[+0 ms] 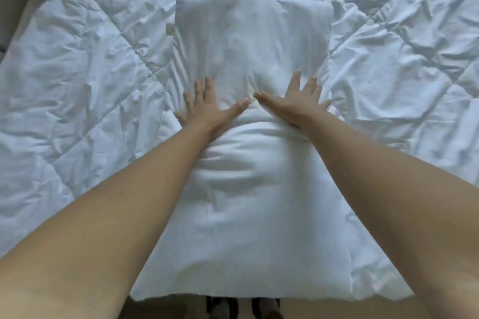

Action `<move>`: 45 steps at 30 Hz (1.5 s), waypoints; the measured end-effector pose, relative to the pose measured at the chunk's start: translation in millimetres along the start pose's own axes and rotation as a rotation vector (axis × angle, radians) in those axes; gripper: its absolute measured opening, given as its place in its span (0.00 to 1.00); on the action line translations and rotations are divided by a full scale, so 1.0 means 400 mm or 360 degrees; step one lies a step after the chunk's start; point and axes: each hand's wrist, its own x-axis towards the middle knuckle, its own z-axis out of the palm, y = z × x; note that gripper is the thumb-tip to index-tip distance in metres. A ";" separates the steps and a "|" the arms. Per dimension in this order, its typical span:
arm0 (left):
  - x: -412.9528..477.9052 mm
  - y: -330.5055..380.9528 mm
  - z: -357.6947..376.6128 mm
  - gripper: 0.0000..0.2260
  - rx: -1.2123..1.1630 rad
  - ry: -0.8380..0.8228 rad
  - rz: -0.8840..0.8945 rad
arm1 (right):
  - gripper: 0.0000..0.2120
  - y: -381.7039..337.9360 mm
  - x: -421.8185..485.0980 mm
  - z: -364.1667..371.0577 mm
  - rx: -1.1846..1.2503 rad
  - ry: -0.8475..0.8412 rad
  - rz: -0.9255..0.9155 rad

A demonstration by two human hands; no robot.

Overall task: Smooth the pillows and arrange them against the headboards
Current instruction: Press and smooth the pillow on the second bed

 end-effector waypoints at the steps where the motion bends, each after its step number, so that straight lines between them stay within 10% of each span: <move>1: -0.041 -0.020 0.023 0.56 0.0034 0.0013 0.0031 | 0.65 0.022 -0.035 0.036 -0.0034 0.0067 -0.0040; 24: -0.679 -0.409 0.320 0.50 0.0105 0.0002 -0.0066 | 0.57 0.382 -0.652 0.426 -0.0155 0.0320 -0.0340; 35: -0.643 -0.374 0.294 0.50 -0.0028 -0.0145 -0.0150 | 0.55 0.364 -0.550 0.301 -0.0107 -0.0293 -0.0359; 40: -0.651 -0.336 0.199 0.44 -0.0446 0.0211 -0.0219 | 0.29 0.239 -0.513 0.181 -0.0101 0.0444 -0.0915; 45: -0.587 -0.319 0.130 0.49 -0.0835 0.0417 -0.0583 | 0.33 -0.043 -0.377 0.161 -0.0430 0.0105 -0.1533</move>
